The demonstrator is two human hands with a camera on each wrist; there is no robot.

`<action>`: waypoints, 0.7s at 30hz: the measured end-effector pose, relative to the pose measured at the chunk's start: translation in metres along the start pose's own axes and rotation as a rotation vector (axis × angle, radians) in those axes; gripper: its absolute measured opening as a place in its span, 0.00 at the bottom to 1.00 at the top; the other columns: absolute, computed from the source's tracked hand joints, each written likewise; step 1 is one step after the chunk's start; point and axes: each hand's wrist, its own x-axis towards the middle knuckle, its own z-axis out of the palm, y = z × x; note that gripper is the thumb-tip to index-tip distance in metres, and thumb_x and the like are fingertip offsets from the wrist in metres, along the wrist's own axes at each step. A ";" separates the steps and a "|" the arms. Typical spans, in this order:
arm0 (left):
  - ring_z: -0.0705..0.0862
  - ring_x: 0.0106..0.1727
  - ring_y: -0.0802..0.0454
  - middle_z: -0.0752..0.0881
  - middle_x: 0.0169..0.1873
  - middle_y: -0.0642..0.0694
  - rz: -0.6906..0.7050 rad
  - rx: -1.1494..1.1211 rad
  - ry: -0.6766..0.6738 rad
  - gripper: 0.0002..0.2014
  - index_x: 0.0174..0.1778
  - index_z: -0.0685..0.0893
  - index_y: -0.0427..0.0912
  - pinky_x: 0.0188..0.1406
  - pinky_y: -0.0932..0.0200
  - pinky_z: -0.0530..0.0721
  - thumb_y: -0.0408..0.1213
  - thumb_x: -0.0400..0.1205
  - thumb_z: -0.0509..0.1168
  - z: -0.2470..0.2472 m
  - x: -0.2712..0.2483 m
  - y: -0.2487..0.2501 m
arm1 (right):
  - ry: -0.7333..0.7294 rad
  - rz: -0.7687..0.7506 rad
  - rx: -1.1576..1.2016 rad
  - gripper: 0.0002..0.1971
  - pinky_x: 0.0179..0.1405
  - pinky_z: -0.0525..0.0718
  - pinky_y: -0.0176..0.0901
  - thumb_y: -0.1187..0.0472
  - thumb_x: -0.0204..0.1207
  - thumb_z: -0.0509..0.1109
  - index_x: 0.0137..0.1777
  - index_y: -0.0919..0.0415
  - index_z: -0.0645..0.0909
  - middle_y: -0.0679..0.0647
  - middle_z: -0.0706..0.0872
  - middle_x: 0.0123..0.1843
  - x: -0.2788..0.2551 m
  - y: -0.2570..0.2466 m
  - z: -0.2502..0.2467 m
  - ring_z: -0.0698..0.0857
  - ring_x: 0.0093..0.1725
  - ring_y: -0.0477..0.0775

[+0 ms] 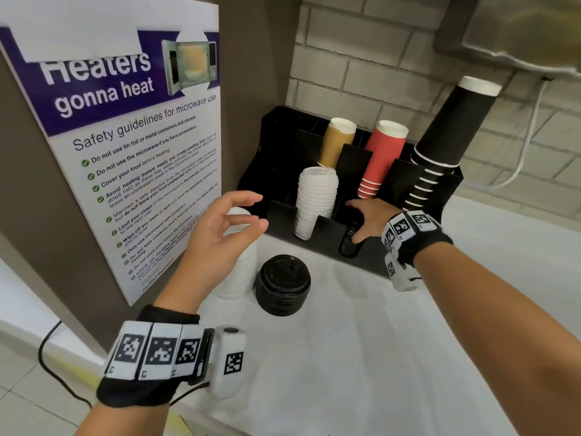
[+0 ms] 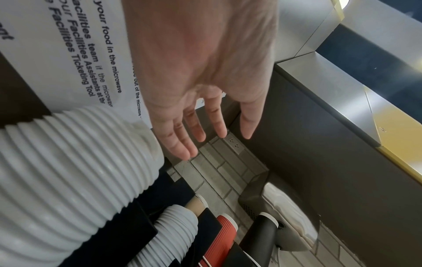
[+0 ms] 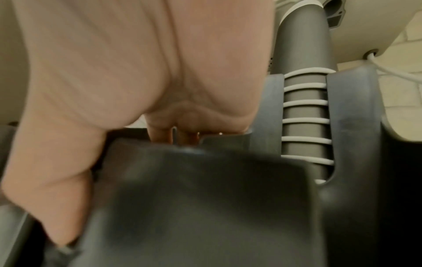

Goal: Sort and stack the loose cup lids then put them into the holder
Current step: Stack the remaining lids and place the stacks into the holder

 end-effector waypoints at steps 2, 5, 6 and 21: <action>0.85 0.51 0.67 0.83 0.63 0.56 -0.005 0.007 0.004 0.15 0.57 0.83 0.57 0.63 0.59 0.76 0.33 0.80 0.71 0.000 0.000 0.002 | -0.001 -0.005 -0.029 0.50 0.71 0.75 0.51 0.57 0.63 0.83 0.83 0.59 0.60 0.61 0.70 0.78 -0.003 -0.002 0.003 0.71 0.76 0.61; 0.85 0.51 0.68 0.83 0.62 0.57 -0.002 0.015 0.007 0.15 0.57 0.83 0.57 0.68 0.54 0.76 0.32 0.80 0.71 0.001 0.000 0.005 | 0.052 -0.012 -0.107 0.51 0.70 0.75 0.53 0.53 0.62 0.84 0.82 0.60 0.60 0.62 0.67 0.77 -0.008 -0.006 0.009 0.69 0.75 0.63; 0.85 0.51 0.68 0.83 0.61 0.57 -0.001 0.017 0.008 0.15 0.57 0.83 0.57 0.69 0.54 0.76 0.32 0.80 0.71 0.001 0.001 0.005 | 0.073 -0.013 -0.126 0.49 0.69 0.76 0.53 0.54 0.62 0.83 0.81 0.61 0.61 0.62 0.67 0.75 -0.010 -0.008 0.012 0.69 0.74 0.63; 0.86 0.52 0.66 0.83 0.61 0.60 -0.013 0.011 -0.009 0.14 0.55 0.84 0.63 0.74 0.45 0.75 0.38 0.79 0.74 0.007 0.005 0.006 | 0.157 -0.007 -0.124 0.34 0.55 0.82 0.50 0.65 0.66 0.79 0.71 0.67 0.69 0.63 0.73 0.62 -0.018 -0.032 0.024 0.77 0.60 0.62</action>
